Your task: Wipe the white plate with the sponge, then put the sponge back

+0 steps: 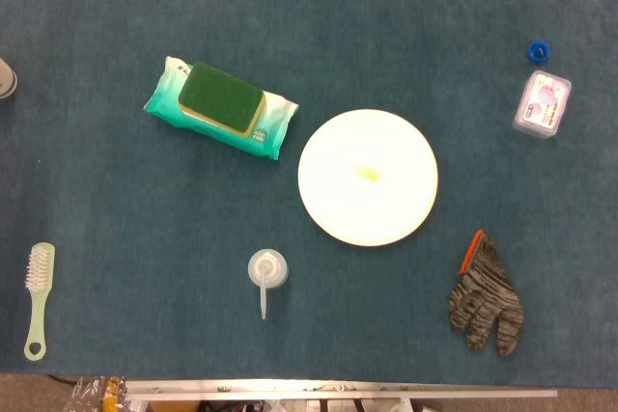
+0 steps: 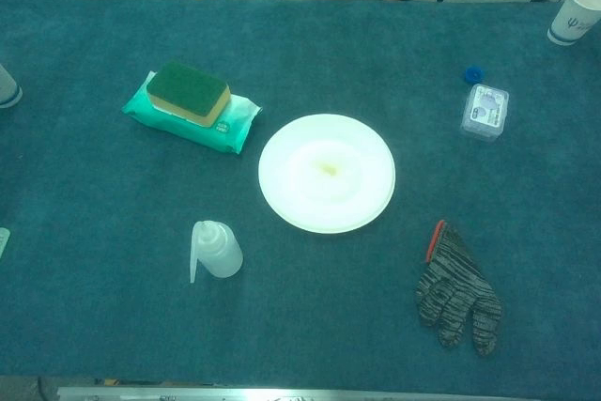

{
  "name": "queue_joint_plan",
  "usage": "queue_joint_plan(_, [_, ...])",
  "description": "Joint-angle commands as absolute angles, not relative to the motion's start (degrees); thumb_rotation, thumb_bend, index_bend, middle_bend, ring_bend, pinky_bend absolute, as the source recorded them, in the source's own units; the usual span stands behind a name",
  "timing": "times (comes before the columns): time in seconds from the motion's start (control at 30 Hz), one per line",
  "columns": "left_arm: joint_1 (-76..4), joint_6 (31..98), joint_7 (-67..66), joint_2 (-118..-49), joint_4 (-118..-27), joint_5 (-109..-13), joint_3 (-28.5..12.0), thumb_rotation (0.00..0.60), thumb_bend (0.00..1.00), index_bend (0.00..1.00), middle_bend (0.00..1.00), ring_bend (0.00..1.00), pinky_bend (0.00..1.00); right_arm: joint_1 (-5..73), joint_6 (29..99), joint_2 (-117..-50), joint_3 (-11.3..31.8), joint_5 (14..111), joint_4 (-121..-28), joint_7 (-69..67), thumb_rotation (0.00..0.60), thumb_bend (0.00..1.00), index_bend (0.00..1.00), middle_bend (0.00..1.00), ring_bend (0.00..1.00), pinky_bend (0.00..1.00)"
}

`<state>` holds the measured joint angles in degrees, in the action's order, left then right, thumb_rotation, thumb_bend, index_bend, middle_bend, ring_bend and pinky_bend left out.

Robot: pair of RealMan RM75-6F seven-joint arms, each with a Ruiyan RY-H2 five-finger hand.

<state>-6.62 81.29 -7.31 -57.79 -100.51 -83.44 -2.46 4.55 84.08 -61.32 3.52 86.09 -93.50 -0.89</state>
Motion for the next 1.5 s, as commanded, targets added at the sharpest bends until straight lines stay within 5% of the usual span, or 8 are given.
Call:
queue_joint_plan(0.03, [-7.1,80.5,-8.1,-57.4,-101.4,-83.2,-2.4,0.600,0.38,0.35,0.32,0.26,0.24,4.3,84.3,-61.2,3.4,86.2,-93.3,-1.4,0.564,0.21,0.47,0.41,0.33,0.44])
queue_joint_plan(0.43, [-9.5,77.7,-7.8,-56.1,-102.1,-84.8,-2.4,0.600,0.38,0.35,0.32,0.26,0.24,3.7,85.1,-60.3,3.2,86.6,-93.5,-2.6,0.565,0.21,0.47,0.41,0.33,0.44])
queue_joint_plan(0.93, [-22.7,62.8,-4.5,-56.1,-101.4,-87.8,-5.3,0.600,0.38,0.35,0.32,0.26,0.24,7.7,81.8,-57.4,6.3,85.5,-99.2,-0.9,0.564,0.21,0.40,0.38,0.31,0.44])
queue_joint_plan(1.33, [-35.3,48.7,-5.4,-63.3,-95.7,-84.8,-8.0,0.568,0.38,0.22,0.25,0.25,0.24,7.9,82.0,-56.5,7.1,83.6,-100.7,0.1,0.564,0.21,0.39,0.37,0.31,0.44])
queue_joint_plan(1.5, [-39.5,43.3,-10.7,-64.7,-93.3,-82.3,-7.9,0.518,0.36,0.13,0.15,0.17,0.21,7.5,82.5,-56.4,7.0,83.3,-100.8,-0.2,0.564,0.21,0.39,0.37,0.31,0.44])
